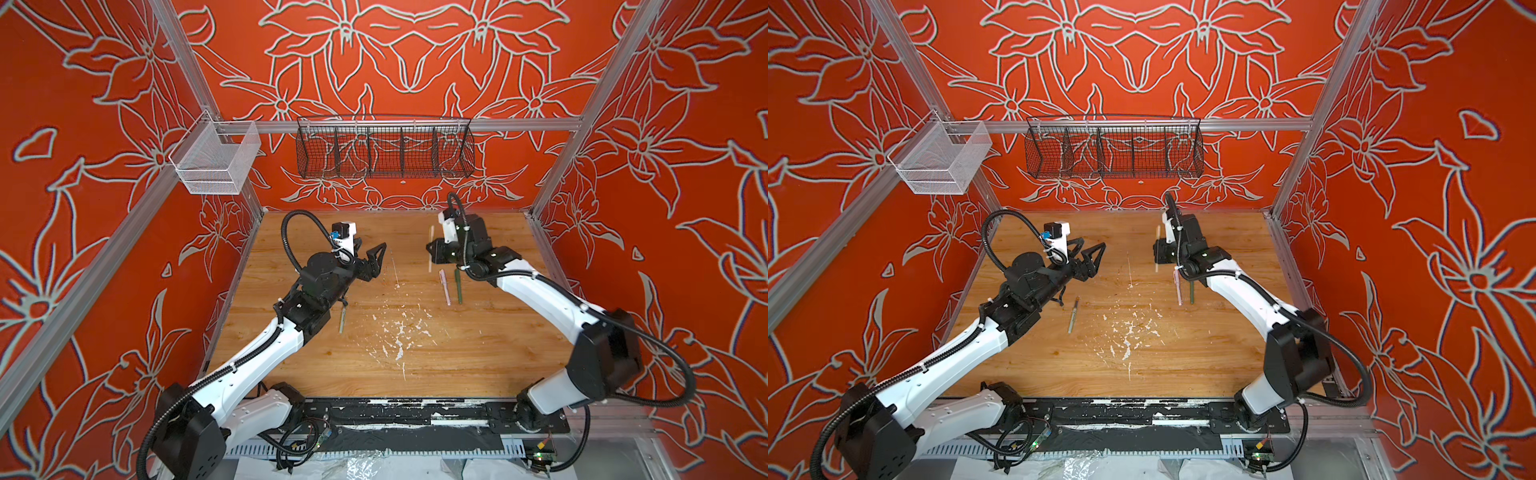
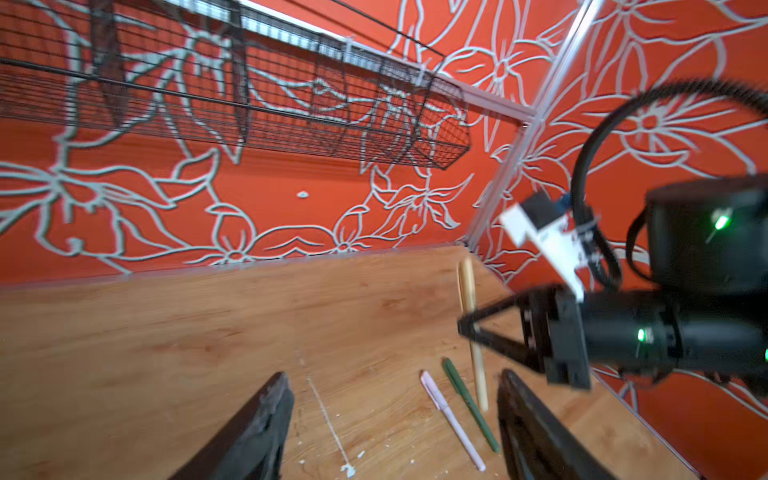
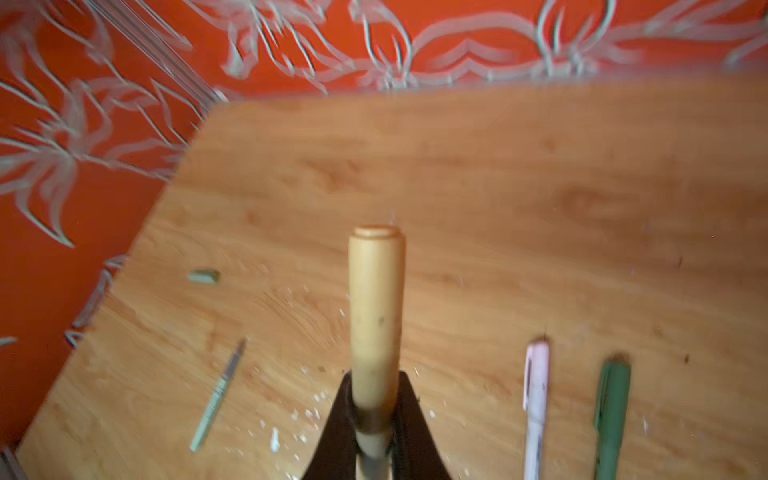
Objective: Insert the pens into the pen caps
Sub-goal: 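Open the left gripper and withdraw it while the right gripper holds the capped pen, then lay the capped beige pen down with right gripper while left moves to cap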
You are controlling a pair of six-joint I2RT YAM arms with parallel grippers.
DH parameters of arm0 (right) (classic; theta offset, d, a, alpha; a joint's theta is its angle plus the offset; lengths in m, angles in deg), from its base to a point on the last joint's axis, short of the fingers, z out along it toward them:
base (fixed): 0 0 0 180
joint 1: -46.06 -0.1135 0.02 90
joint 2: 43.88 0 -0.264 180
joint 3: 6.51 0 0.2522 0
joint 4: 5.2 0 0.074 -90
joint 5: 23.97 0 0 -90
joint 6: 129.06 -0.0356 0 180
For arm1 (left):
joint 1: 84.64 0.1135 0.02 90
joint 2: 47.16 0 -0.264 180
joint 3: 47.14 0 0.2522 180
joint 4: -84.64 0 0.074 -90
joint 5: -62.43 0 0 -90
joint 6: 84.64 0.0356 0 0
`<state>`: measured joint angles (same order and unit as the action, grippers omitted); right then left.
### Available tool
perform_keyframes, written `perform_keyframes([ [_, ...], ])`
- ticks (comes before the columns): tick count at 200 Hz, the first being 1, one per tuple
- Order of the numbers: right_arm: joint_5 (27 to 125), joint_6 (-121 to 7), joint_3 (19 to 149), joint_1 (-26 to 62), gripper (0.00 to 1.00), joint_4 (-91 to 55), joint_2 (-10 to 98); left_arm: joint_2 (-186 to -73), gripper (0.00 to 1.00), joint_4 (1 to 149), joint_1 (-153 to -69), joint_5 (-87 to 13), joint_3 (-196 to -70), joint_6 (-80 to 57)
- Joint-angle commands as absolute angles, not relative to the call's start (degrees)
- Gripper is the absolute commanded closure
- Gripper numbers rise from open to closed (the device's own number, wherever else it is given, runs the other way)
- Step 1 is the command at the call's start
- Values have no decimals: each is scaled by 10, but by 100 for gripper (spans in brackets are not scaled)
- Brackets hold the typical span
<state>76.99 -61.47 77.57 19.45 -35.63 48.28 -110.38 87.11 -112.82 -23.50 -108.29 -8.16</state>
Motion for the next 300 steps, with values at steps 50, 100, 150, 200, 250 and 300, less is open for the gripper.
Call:
perform_keyframes([
  [50, 773, -611, 803, 209, 97, -446, 645, -1133, 23, 820, -1123, -148, -1102, -92],
  [100, 749, -620, 816, 211, 91, -459, 689, -1136, 23, 820, -1123, -144, -1103, -86],
  [150, 753, -643, 825, 218, 87, -447, 712, -1140, 22, 817, -1123, -136, -1102, -75],
  [200, 769, -660, 823, 223, 77, -437, 713, -1166, 20, 730, -1087, -82, -1147, -108],
  [250, 780, -657, 816, 224, 68, -430, 684, -1207, 19, 624, -946, -184, -1171, -169],
  [300, 793, -637, 793, 223, 56, -426, 598, -1334, 20, 569, -870, -235, -1214, -167],
])
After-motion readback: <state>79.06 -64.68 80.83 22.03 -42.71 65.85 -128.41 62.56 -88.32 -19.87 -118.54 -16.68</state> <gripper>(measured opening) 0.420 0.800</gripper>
